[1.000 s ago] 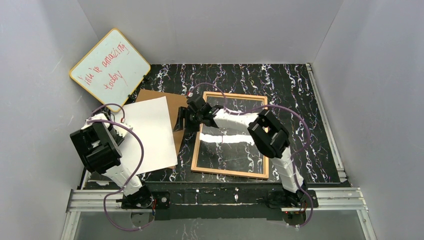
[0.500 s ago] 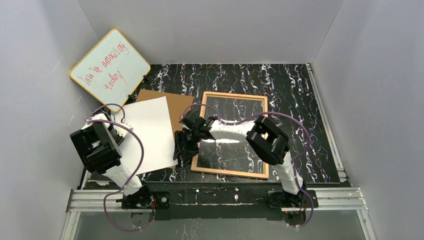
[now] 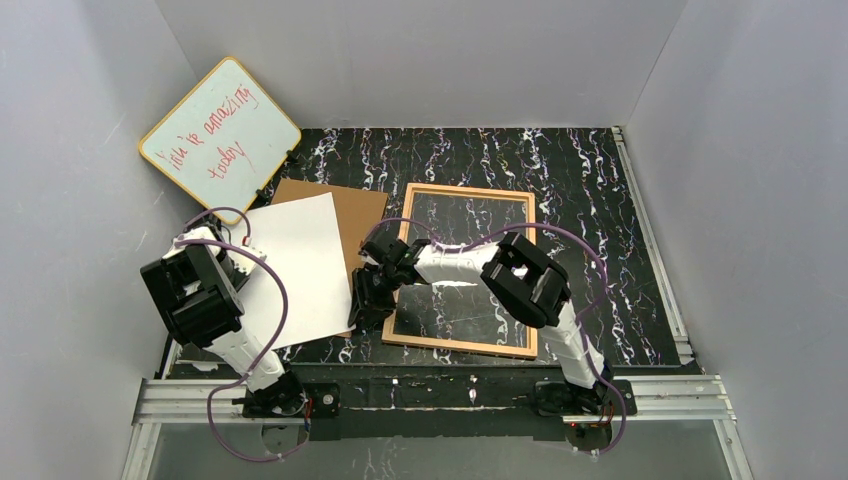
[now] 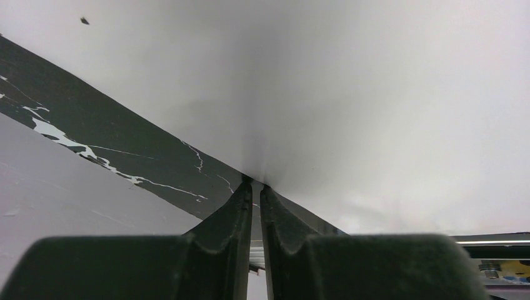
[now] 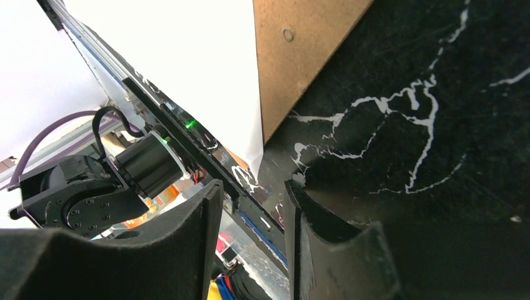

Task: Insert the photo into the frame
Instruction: Move the photo to the center of the board, then pick up the photo at the center of the board.

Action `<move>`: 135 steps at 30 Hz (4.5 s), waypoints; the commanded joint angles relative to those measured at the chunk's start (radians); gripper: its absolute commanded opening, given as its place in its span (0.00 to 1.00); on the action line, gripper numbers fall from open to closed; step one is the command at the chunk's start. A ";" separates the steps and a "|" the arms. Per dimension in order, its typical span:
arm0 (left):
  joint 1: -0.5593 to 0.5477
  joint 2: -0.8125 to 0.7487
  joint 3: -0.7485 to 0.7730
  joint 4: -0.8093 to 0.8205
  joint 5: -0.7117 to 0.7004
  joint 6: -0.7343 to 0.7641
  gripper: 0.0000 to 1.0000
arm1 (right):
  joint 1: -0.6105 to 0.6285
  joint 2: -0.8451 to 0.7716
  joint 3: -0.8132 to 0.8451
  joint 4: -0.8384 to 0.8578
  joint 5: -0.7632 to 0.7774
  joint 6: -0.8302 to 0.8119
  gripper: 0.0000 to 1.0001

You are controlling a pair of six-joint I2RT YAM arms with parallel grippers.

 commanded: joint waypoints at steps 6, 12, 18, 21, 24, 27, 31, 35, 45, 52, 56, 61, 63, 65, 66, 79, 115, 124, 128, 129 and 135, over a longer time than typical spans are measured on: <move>-0.015 0.079 -0.064 -0.052 0.262 -0.027 0.09 | 0.012 0.030 0.006 0.050 0.047 0.037 0.42; -0.015 0.080 -0.068 -0.058 0.262 -0.025 0.09 | 0.012 0.030 -0.013 0.112 0.046 0.061 0.37; -0.015 0.079 -0.066 -0.062 0.254 -0.022 0.09 | 0.011 -0.001 -0.046 0.188 0.049 0.088 0.21; -0.015 0.080 -0.058 -0.066 0.249 -0.021 0.08 | 0.012 -0.018 -0.054 0.192 0.057 0.088 0.15; -0.015 0.080 -0.050 -0.072 0.241 -0.022 0.08 | 0.011 -0.033 -0.055 0.190 0.058 0.083 0.07; -0.015 0.079 -0.033 -0.088 0.235 -0.026 0.09 | 0.011 -0.059 -0.045 0.169 0.061 0.058 0.01; -0.008 0.064 0.047 -0.175 0.279 -0.042 0.27 | 0.011 -0.114 -0.015 0.107 0.082 -0.010 0.01; -0.004 0.045 0.198 -0.307 0.381 -0.064 0.38 | 0.010 -0.166 -0.006 0.060 0.093 -0.055 0.01; -0.004 -0.026 0.287 -0.408 0.469 -0.070 0.47 | -0.028 -0.355 -0.109 -0.095 0.180 -0.135 0.01; -0.034 -0.049 0.329 -0.438 0.527 -0.093 0.57 | -0.196 -0.756 -0.450 -0.166 0.254 -0.094 0.01; -0.087 -0.075 0.303 -0.426 0.540 -0.122 0.57 | -0.271 -0.969 -0.591 -0.262 0.325 -0.063 0.01; -0.156 -0.101 0.262 -0.397 0.540 -0.159 0.55 | -0.324 -1.179 -0.756 -0.292 0.355 0.004 0.01; -0.172 -0.101 0.246 -0.393 0.529 -0.155 0.53 | -0.328 -1.207 -0.785 -0.280 0.341 0.018 0.01; -0.176 -0.104 0.229 -0.383 0.505 -0.140 0.52 | -0.328 -1.194 -0.783 -0.282 0.320 -0.003 0.08; -0.176 -0.105 0.219 -0.373 0.487 -0.135 0.51 | -0.328 -1.183 -0.774 -0.290 0.315 -0.024 0.23; -0.183 -0.067 0.055 -0.207 0.363 -0.132 0.45 | -0.416 -0.896 -0.673 -0.114 0.147 -0.270 0.80; -0.222 -0.007 0.012 -0.147 0.318 -0.172 0.38 | -0.473 -0.036 -0.029 0.050 -0.241 -0.500 0.59; -0.221 -0.011 0.008 -0.140 0.302 -0.168 0.38 | -0.433 -0.034 -0.058 0.104 -0.270 -0.442 0.51; -0.221 -0.008 0.010 -0.138 0.300 -0.168 0.38 | -0.421 -0.034 -0.071 0.131 -0.293 -0.416 0.48; -0.221 -0.007 0.010 -0.137 0.301 -0.168 0.38 | -0.419 -0.033 -0.072 0.139 -0.300 -0.409 0.47; -0.223 -0.007 0.012 -0.136 0.295 -0.169 0.37 | -0.410 -0.050 -0.091 0.194 -0.357 -0.354 0.41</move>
